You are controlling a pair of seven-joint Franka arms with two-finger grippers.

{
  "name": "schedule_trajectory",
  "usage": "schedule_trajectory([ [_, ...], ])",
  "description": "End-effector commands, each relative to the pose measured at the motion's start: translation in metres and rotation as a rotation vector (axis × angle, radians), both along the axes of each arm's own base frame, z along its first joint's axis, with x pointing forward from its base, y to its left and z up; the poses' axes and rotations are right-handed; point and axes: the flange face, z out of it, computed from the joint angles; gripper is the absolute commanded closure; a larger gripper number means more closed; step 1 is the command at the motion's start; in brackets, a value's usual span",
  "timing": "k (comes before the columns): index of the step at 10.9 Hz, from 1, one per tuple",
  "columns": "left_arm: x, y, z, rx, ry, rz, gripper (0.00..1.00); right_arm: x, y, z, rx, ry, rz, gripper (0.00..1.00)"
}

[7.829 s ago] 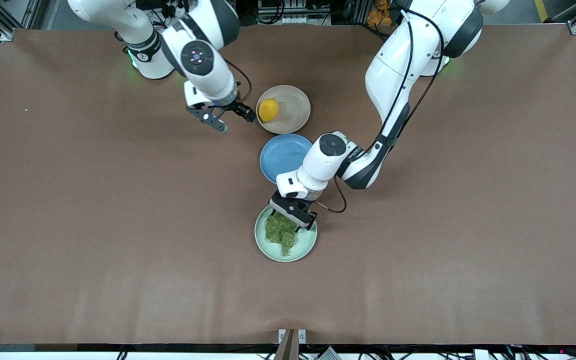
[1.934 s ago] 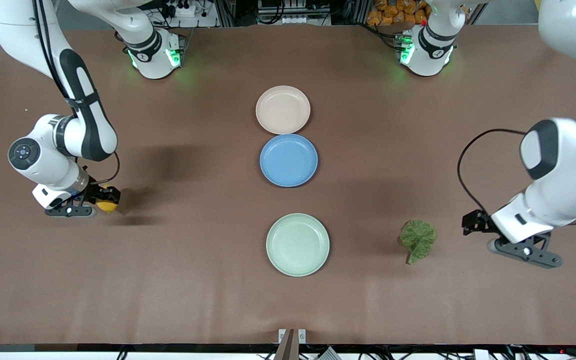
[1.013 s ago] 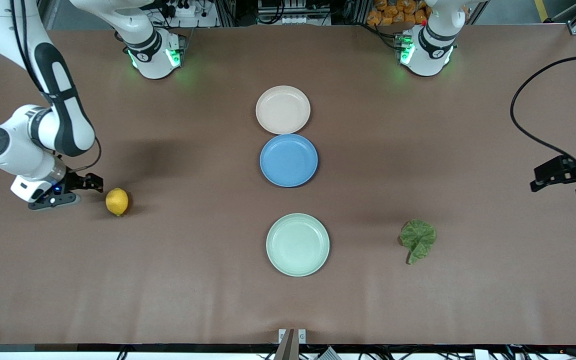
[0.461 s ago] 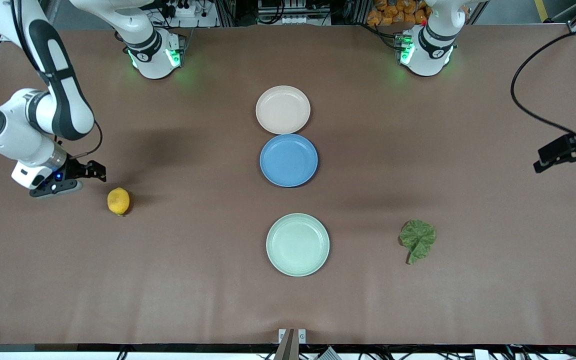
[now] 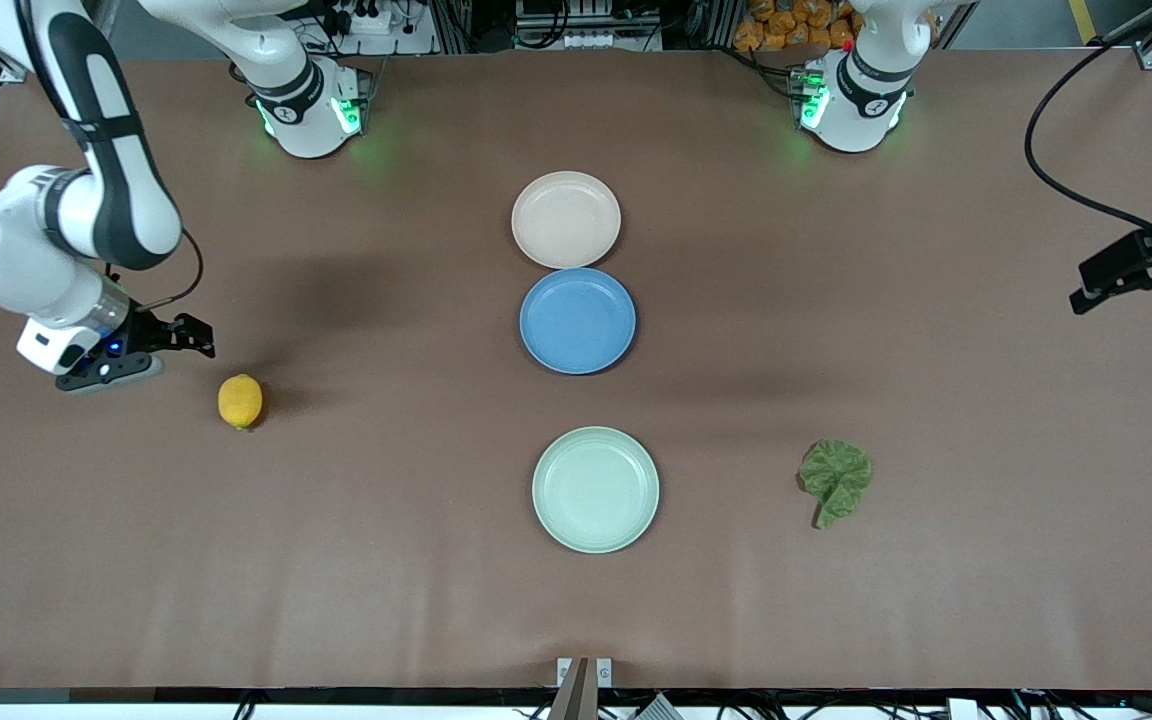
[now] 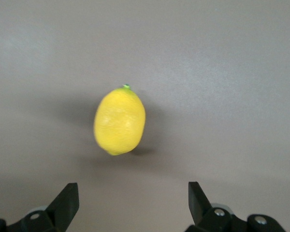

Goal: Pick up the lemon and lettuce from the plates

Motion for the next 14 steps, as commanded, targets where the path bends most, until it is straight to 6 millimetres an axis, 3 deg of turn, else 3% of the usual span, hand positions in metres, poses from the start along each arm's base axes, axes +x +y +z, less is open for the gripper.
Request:
schedule_trajectory([
  [1, -0.015, -0.004, 0.002, 0.015, 0.014, -0.056, 0.0, 0.035, 0.024, 0.076, 0.033, 0.065, -0.113, 0.0],
  [4, -0.019, 0.0, 0.005, 0.032, 0.013, -0.126, 0.0, 0.055, 0.024, 0.138, -0.015, 0.05, -0.08, 0.0],
  [8, -0.03, -0.002, 0.016, 0.038, 0.016, -0.144, 0.0, 0.068, 0.028, 0.222, -0.121, 0.027, -0.027, 0.0],
  [12, -0.036, -0.006, 0.015, 0.043, 0.041, -0.152, 0.0, 0.068, 0.037, 0.268, -0.108, -0.001, -0.036, 0.0],
  [14, -0.036, -0.008, 0.015, 0.044, 0.041, -0.155, 0.0, 0.066, 0.064, 0.283, -0.108, 0.002, -0.106, 0.0],
])
